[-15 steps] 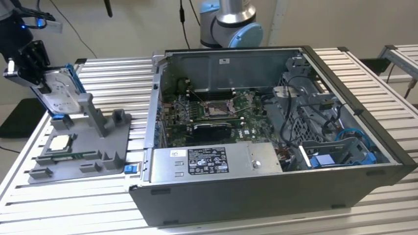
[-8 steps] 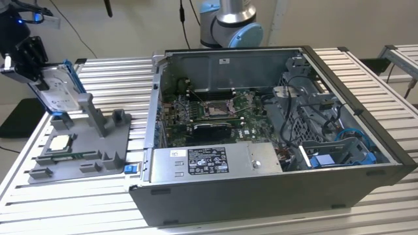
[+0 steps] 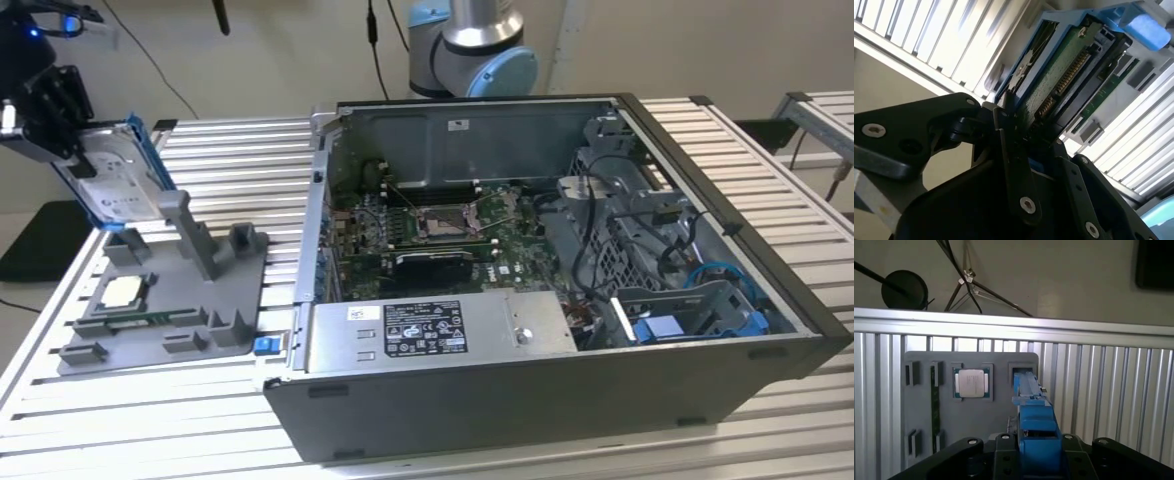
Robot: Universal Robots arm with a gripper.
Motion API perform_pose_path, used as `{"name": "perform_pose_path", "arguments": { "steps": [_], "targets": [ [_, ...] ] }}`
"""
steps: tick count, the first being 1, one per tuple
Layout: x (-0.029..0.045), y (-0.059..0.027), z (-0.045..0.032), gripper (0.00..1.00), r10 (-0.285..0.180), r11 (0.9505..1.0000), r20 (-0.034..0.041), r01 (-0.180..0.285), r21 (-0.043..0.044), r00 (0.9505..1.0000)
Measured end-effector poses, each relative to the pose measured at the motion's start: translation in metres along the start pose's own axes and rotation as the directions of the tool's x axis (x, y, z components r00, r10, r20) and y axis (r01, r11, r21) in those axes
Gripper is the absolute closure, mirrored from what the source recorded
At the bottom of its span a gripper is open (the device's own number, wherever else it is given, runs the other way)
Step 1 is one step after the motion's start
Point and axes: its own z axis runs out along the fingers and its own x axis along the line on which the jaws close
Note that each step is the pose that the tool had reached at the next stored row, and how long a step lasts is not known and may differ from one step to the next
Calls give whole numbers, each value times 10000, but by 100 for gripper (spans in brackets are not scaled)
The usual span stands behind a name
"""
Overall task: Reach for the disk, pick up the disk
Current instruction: 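Pick up the disk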
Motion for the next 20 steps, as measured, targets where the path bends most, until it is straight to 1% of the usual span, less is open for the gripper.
{"name": "perform_pose_path", "arguments": {
  "steps": [20],
  "targets": [
    [-17, -5, -270, 100, 0, 10000, 0, 0, 1, 10000]
  ]
}}
